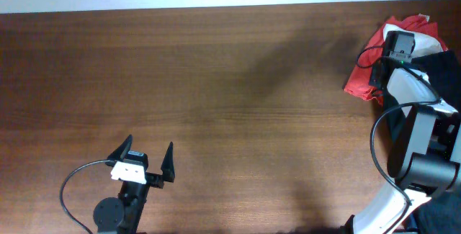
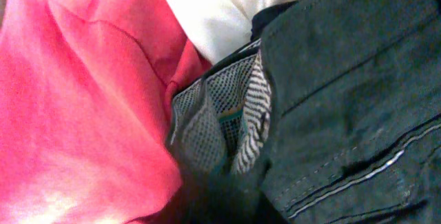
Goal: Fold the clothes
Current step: 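Grasp the black pants from the pile with the right gripper, then pull the black pants left and lay them flat on the table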
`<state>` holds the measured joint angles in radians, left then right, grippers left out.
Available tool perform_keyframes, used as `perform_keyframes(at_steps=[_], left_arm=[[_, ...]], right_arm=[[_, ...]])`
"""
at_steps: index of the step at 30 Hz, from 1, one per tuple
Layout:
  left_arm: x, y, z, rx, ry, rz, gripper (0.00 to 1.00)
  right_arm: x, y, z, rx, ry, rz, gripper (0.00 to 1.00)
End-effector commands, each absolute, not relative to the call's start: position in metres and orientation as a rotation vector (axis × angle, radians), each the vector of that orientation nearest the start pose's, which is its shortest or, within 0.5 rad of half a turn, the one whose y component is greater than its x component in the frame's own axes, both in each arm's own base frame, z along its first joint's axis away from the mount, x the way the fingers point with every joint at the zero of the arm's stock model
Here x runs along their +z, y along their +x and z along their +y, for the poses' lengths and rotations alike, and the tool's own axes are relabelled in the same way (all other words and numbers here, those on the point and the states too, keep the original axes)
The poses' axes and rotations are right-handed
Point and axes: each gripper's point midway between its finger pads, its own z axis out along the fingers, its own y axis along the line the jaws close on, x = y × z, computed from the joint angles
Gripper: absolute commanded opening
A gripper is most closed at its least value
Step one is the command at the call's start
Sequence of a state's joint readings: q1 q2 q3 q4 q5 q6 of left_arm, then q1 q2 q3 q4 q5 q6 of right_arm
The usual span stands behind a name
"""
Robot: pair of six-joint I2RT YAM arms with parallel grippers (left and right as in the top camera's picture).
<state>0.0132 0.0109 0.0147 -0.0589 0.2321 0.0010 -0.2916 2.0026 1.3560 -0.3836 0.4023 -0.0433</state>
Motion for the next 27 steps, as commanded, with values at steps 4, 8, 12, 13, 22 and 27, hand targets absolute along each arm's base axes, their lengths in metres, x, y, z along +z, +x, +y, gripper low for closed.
perform_keyframes(at_steps=[4,8,12,13,22,27], left_arm=[[0.162,0.242,-0.039,-0.176,0.19,1.619,0.99],[0.162,0.242,-0.039,-0.176,0.19,1.619,0.99],[0.162,0.242,-0.039,-0.176,0.19,1.619,0.99],[0.162,0.242,-0.039,-0.176,0.19,1.619,0.99],[0.162,0.242,-0.039,-0.176,0.19,1.619,0.99],[0.162,0.242,-0.039,-0.176,0.19,1.619,0.99]], right_arm=[[0.06,0.449,-0.194,-0.536,0.469,2.559,0.36],[0.056,0.45,-0.198,-0.538,0.489,2.555,0.12],[0.071,0.449,-0.21,-0.533,0.554,2.517,0.04],[0.076,0.449,-0.211,-0.534,0.555,2.514,0.04],[0.225,0.44,-0.175,-0.279,0.582,2.222,0.04],[0.309,0.44,0.046,0.18,-0.035,2.105,0.04]])
